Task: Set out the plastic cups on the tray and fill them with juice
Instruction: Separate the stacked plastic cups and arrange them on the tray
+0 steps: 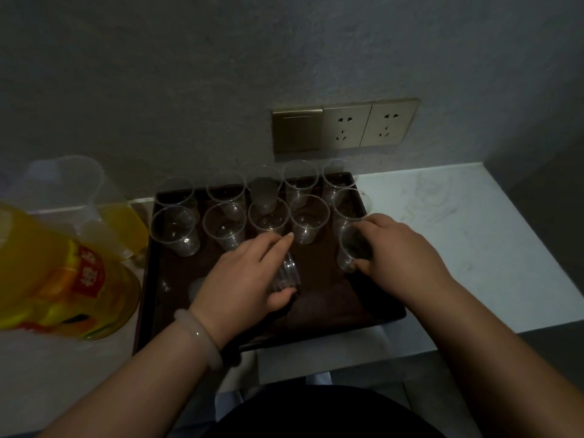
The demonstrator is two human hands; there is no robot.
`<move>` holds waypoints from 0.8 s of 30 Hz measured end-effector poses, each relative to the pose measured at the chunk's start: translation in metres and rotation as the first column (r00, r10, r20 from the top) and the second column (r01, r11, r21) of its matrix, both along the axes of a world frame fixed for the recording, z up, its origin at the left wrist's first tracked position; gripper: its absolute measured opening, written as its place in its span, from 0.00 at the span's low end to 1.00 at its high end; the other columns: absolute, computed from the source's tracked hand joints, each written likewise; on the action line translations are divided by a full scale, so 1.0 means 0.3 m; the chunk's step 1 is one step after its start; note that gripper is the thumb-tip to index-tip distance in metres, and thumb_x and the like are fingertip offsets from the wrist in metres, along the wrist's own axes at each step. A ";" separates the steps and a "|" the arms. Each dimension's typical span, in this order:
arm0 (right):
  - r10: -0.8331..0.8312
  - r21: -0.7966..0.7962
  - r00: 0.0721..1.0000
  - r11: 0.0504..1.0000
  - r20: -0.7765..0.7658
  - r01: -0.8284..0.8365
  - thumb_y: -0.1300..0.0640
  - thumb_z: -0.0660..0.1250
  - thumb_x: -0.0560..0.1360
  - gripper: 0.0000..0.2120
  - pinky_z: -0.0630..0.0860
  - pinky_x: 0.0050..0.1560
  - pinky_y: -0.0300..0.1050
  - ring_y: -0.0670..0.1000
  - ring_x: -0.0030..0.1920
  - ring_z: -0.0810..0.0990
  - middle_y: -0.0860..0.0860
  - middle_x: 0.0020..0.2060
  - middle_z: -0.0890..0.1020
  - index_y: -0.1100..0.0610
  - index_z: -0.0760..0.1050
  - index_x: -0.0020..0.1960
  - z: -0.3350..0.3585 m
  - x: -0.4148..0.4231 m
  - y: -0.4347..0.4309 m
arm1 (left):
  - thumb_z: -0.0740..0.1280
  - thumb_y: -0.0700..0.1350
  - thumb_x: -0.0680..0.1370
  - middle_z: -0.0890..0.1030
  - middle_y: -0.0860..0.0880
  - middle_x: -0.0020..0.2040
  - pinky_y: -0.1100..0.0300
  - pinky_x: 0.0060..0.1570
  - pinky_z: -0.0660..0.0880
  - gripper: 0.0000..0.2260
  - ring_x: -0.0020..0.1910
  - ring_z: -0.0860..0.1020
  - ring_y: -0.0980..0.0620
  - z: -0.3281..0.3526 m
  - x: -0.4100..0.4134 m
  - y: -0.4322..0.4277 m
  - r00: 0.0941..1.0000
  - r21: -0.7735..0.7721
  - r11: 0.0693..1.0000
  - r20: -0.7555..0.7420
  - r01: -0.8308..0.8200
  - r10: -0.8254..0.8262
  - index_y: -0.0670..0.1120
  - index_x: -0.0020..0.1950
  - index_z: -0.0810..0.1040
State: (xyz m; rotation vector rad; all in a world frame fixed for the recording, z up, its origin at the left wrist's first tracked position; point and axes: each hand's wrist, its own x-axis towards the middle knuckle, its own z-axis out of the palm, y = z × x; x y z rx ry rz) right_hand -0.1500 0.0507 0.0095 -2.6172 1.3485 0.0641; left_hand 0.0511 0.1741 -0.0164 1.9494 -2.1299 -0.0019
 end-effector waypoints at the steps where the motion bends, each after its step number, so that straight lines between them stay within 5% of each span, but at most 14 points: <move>1: -0.012 0.009 1.000 1.000 0.016 0.012 0.48 0.70 0.72 0.28 0.74 0.57 0.50 0.54 0.60 0.74 0.48 0.67 0.71 0.50 0.68 0.70 -0.001 0.000 -0.001 | 0.76 0.55 0.65 0.76 0.45 0.61 0.53 0.43 0.80 0.38 0.53 0.79 0.46 0.000 0.000 0.000 1.000 -0.001 1.000 -0.001 -0.002 0.002 0.43 0.70 0.69; 19: -0.080 0.025 0.991 0.997 0.110 0.078 0.47 0.71 0.72 0.32 0.70 0.61 0.48 0.55 0.67 0.68 0.50 0.71 0.65 0.49 0.64 0.73 0.025 0.006 0.023 | 0.76 0.53 0.66 0.74 0.44 0.61 0.50 0.45 0.80 0.35 0.52 0.79 0.44 0.004 0.023 0.008 0.997 -0.029 1.000 -0.073 0.009 -0.011 0.41 0.68 0.71; 24: 0.064 -0.001 0.931 0.998 0.360 -0.069 0.42 0.68 0.73 0.29 0.66 0.60 0.39 0.48 0.65 0.70 0.48 0.65 0.74 0.50 0.69 0.71 0.061 0.086 0.090 | 0.77 0.54 0.66 0.76 0.42 0.61 0.49 0.49 0.79 0.37 0.56 0.78 0.43 0.002 0.027 0.005 0.995 -0.027 1.000 -0.095 -0.005 0.002 0.38 0.68 0.70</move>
